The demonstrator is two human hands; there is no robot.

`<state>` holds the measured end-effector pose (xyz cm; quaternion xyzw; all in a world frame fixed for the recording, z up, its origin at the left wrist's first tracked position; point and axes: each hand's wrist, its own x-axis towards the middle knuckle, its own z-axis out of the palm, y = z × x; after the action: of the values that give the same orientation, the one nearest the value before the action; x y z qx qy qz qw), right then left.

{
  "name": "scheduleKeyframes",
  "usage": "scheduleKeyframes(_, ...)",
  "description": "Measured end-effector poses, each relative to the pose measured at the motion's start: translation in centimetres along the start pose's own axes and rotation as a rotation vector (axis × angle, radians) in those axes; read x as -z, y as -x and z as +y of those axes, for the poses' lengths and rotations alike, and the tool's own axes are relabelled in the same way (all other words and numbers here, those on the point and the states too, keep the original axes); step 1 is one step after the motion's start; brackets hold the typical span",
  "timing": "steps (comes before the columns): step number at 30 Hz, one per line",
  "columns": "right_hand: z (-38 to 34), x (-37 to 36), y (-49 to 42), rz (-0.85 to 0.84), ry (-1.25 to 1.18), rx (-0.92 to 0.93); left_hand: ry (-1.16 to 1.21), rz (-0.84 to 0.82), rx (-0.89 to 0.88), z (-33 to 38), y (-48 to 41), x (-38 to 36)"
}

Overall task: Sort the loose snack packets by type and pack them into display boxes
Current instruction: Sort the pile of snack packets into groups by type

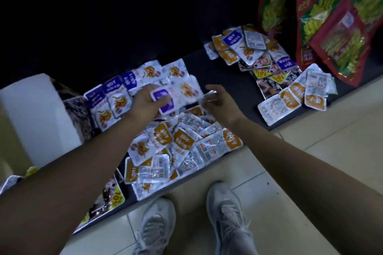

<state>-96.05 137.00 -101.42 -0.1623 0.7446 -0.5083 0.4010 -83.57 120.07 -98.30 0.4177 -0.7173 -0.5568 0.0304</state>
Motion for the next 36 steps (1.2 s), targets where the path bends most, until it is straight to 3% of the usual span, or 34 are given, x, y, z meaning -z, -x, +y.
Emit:
scheduleKeyframes(4,0.5,-1.5,0.4,-0.045,0.404,0.147,-0.039,0.399,0.053,-2.1,-2.3,2.3)
scheduleKeyframes(7,1.1,-2.1,1.0,-0.084,0.711,0.255,-0.363,0.526,0.06,-2.7,-2.8,2.6)
scheduleKeyframes(9,1.3,-2.6,1.6,-0.151,0.83,0.334,-0.682,0.587,-0.043,-3.1,-1.8,2.5)
scheduleKeyframes(10,1.5,-2.8,1.9,-0.209,0.899,0.359,-0.785,0.564,-0.161,-3.4,-1.2,2.4)
scheduleKeyframes(12,2.1,-3.1,2.2,-0.313,1.086,0.406,-0.82,0.328,-0.4,-4.4,-0.2,2.0)
scheduleKeyframes(14,2.9,-3.0,2.3,-0.338,1.189,0.418,-0.813,0.01,-0.432,-5.5,0.7,1.7)
scheduleKeyframes(16,3.1,-2.3,2.2,-0.294,1.142,0.401,-0.889,-0.163,-0.402,-6.3,1.5,1.6)
scheduleKeyframes(22,1.8,-1.0,1.9,-0.198,1.171,0.381,-1.086,-0.148,-0.32,-6.9,1.2,2.0)
scheduleKeyframes(25,2.0,-2.4,1.9,-0.282,1.106,0.462,-1.059,-0.18,-0.316,-6.8,0.7,1.7)
scheduleKeyframes(29,3.0,-3.7,2.1,-0.386,1.263,0.445,-0.997,-0.067,-0.412,-7.1,1.4,2.0)
scheduleKeyframes(32,3.2,-3.2,2.0,-0.318,1.281,0.447,-1.007,-0.099,-0.446,-7.6,1.9,2.6)
scheduleKeyframes(36,2.5,-2.1,2.1,-0.222,1.297,0.413,-1.002,-0.083,-0.331,-8.1,2.5,2.4)
